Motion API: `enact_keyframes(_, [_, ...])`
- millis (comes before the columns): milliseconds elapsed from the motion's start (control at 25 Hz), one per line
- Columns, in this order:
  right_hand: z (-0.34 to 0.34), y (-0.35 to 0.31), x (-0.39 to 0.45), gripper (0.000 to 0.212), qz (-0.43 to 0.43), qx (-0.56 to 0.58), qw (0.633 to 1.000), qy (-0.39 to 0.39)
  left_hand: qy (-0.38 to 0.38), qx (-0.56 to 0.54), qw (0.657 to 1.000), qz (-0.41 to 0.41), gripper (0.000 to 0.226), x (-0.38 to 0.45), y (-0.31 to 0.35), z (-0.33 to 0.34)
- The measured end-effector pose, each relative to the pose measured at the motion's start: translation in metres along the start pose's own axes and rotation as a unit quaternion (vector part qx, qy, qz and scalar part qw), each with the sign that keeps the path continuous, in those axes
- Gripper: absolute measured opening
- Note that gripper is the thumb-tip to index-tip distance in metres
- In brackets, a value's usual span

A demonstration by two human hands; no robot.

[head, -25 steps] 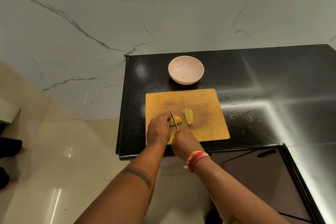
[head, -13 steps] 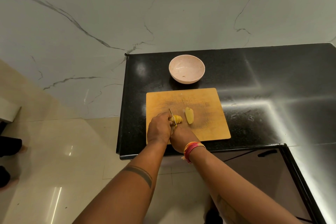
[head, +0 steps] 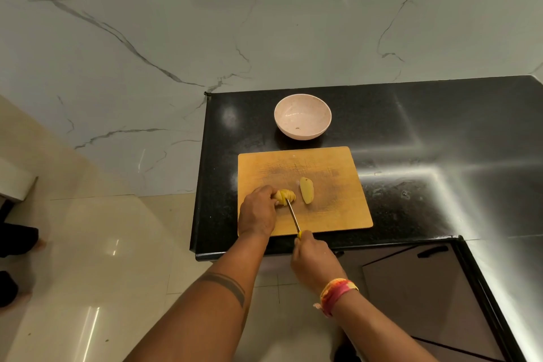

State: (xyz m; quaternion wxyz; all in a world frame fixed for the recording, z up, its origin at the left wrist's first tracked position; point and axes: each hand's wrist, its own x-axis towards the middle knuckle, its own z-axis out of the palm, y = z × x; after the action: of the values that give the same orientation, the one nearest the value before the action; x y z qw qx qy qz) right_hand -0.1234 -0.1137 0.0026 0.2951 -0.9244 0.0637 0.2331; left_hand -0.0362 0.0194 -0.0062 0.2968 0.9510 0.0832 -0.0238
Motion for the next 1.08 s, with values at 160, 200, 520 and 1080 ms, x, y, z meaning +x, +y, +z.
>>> enact_keyframes(160, [-0.008, -0.025, 0.022, 0.021, -0.012, 0.003, 1.000, 0.006, 0.005, 0.000, 1.000, -0.002, 0.018, 0.000, 0.000, 0.000])
enact_keyframes(200, [-0.007, -0.028, 0.026, 0.022, -0.010, 0.005, 1.000, -0.001, 0.002, -0.004, 1.000, -0.005, 0.019, 0.001, -0.001, -0.001])
enact_keyframes(520, [-0.024, -0.052, 0.044, 0.020, -0.102, -0.075, 0.991, -0.039, -0.027, -0.031, 0.999, -0.012, 0.016, 0.006, -0.007, 0.003])
enact_keyframes(1080, [0.008, -0.005, 0.012, 0.020, 0.023, -0.022, 0.998, -0.059, -0.008, -0.002, 1.000, -0.015, 0.010, 0.005, -0.004, 0.002])
